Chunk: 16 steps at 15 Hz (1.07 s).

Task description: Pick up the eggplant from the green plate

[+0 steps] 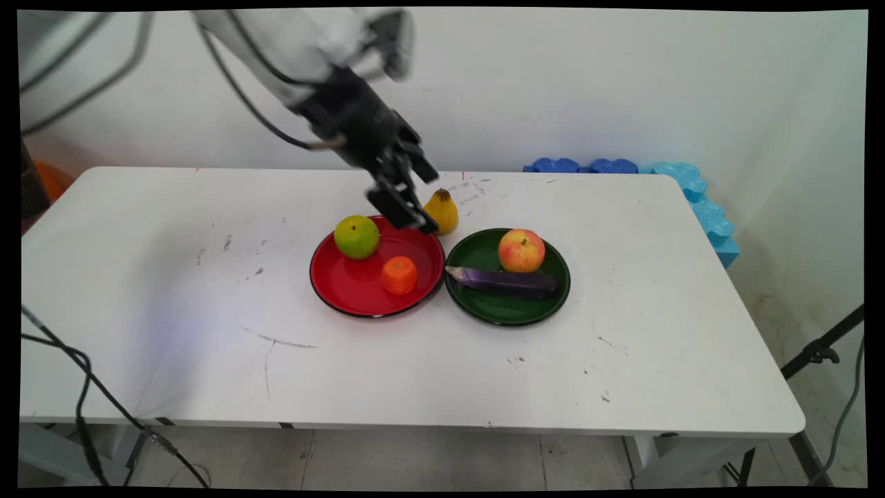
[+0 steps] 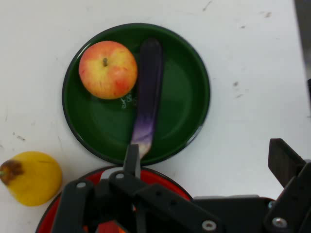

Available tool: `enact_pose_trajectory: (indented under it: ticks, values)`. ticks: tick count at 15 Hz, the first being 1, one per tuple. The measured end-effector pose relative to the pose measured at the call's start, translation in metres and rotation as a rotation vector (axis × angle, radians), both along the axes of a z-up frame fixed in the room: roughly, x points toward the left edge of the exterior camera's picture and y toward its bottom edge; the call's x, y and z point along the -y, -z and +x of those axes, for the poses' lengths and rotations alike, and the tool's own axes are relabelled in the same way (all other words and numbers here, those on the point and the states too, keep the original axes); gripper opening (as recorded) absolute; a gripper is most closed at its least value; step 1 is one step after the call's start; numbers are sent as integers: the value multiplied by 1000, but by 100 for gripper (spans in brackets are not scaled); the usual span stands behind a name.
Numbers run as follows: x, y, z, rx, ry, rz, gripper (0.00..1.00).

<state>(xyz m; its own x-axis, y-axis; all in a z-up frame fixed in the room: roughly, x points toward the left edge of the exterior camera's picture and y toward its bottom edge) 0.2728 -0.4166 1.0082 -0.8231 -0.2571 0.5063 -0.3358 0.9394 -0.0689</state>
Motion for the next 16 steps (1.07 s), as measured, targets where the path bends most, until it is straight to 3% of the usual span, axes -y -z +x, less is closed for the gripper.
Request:
enact_pose_trajectory:
  ticks: [8,16]
  values:
    - [53,92,-50,64,-8,63,100]
    - [79,156,-75,63,3,88,100]
